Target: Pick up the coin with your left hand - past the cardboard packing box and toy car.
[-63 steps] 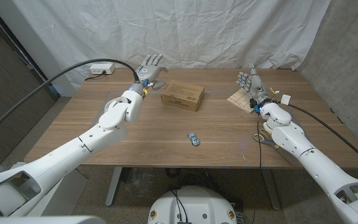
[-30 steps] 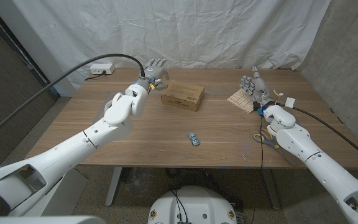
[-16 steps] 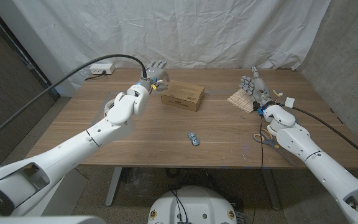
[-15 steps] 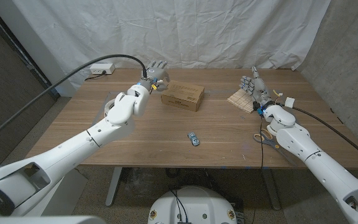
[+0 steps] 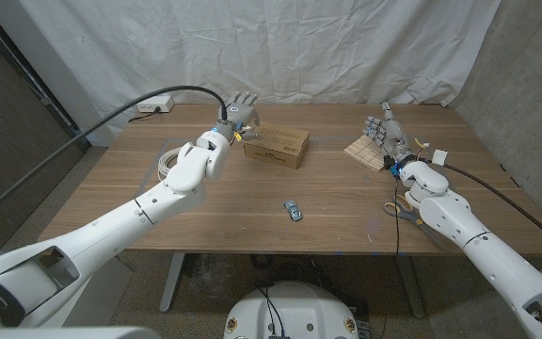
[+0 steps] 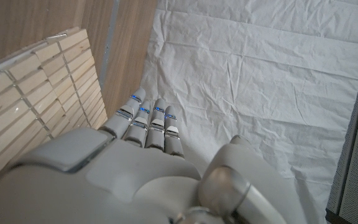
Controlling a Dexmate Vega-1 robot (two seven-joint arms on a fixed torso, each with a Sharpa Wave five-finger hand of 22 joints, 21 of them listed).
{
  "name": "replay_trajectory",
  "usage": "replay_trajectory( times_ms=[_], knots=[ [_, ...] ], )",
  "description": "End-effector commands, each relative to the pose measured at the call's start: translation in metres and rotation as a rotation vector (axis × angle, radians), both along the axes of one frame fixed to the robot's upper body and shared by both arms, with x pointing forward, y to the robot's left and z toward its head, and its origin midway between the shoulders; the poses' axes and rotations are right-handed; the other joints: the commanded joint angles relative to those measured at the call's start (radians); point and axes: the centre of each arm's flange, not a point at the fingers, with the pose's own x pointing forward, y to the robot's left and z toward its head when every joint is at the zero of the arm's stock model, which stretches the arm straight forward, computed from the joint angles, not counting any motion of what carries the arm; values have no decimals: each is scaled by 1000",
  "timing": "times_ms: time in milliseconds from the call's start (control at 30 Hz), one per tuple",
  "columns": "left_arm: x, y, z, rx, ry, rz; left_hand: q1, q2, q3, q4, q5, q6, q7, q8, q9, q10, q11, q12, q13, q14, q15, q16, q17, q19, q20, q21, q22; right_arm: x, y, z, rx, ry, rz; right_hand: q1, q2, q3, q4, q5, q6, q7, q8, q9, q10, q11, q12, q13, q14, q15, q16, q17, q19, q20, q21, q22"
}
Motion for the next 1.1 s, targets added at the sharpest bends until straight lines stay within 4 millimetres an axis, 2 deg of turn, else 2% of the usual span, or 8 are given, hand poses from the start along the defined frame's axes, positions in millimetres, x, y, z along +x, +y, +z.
replay_trajectory(
  times_ms=[33,433,1100],
  knots=[
    [10,-4,-8,38,17,21,-5,-2,-5,-2,9,11,-5,0,4,-3,-10,-3,2,-52,-13,5,2,-21,4,5,2,-3,-1,-4,9,2,-2,2,8,-5,5,-1,8,-1,-3,3,9,3,2,2,6,5,1,4,10,0,-3,3],
    [14,-9,-9,69,22,10,25,7,0,-15,20,6,-8,-7,5,-4,-13,-6,3,-52,-15,2,0,-18,5,5,2,-5,-3,-5,21,-1,-8,2,8,-6,5,-2,7,-1,-4,3,9,3,2,2,7,5,1,4,10,1,-4,3],
    [20,-7,-16,73,61,5,117,38,26,-54,39,-13,-20,-21,12,-18,-7,-14,3,-61,-10,-3,-2,-17,14,3,2,-6,-7,-9,36,7,-10,2,9,-8,4,-3,7,-1,-4,3,9,3,0,2,8,5,0,4,11,2,-5,4]
  ],
)
